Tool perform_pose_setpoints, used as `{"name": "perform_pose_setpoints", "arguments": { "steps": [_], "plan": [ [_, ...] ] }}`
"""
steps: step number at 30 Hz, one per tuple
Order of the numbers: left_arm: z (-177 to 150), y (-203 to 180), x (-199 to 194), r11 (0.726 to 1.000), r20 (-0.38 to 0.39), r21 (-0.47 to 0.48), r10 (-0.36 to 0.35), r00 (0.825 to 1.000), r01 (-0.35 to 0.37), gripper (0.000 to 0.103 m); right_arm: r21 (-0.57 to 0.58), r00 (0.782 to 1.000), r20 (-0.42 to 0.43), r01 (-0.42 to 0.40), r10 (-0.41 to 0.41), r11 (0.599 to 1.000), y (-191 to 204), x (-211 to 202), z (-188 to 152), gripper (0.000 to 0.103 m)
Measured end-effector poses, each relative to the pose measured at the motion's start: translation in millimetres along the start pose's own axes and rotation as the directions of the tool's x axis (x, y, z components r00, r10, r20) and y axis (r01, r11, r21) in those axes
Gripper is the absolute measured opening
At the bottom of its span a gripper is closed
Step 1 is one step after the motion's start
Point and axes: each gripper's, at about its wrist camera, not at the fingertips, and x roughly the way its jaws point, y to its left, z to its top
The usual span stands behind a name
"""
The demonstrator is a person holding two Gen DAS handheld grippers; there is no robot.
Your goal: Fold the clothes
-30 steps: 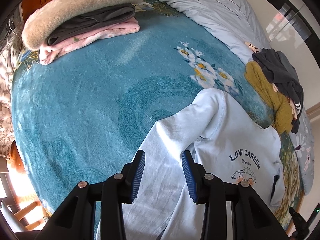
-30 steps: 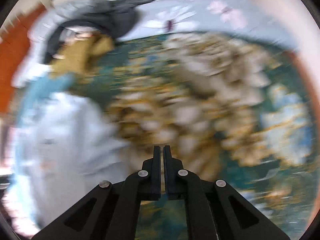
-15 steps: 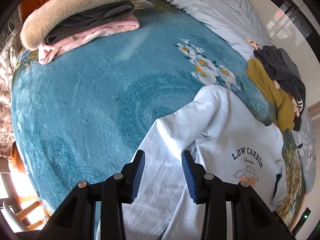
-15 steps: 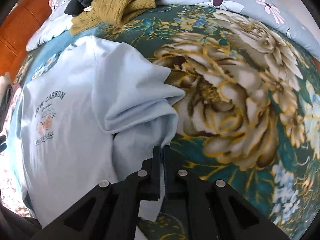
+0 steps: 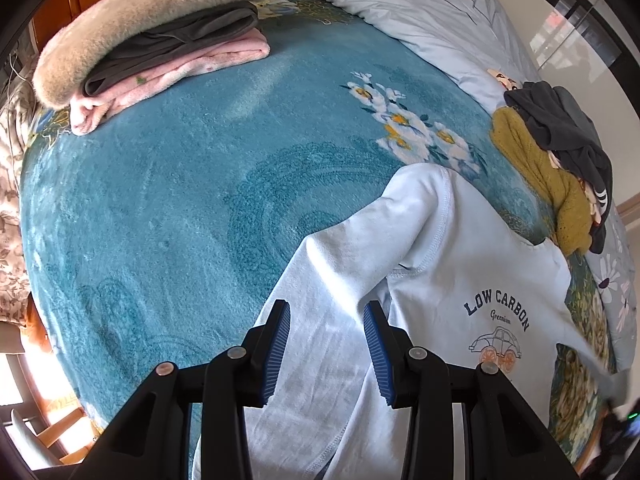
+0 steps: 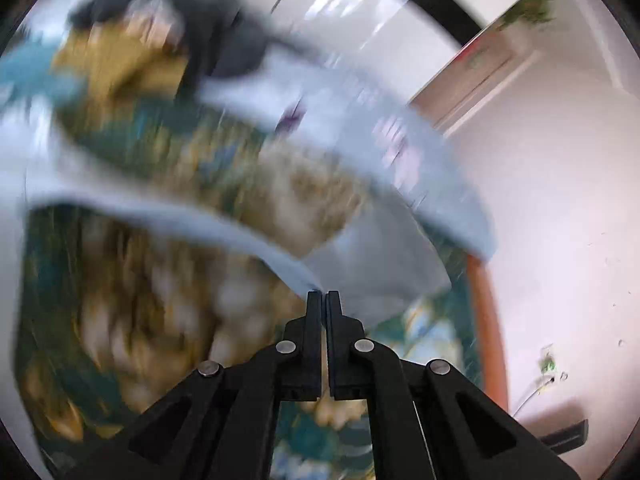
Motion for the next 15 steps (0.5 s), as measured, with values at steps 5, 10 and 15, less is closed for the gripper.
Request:
{"name": "perform_pose_setpoints", "arguments": {
  "steps": [5,10,15],
  "plan": [
    [-0.6,2.3,0.9,1.0,-0.005,0.005,0.007,1.0,-0.007,0.042,0.099,0.983,-0.144,-0.096,0.11,0.99,-6.7,25.5,-39.4,0.001],
    [-1.1,-1.0,3.9,1.0,-0.01,0.019,0.013,1.0,-0.013,0.042,0.463,0.941,-0.06,-0.268,0.332,0.845,-68.5,34.8,-34.8,0.017],
    [-1.8,-4.7,3.0,0.999,0.0,0.042,0.024,1.0,-0.024,0.042,0.814,0.882,0.058,-0.313,0.468,0.49,-118.1,58.1,-54.4,0.046]
  ]
}}
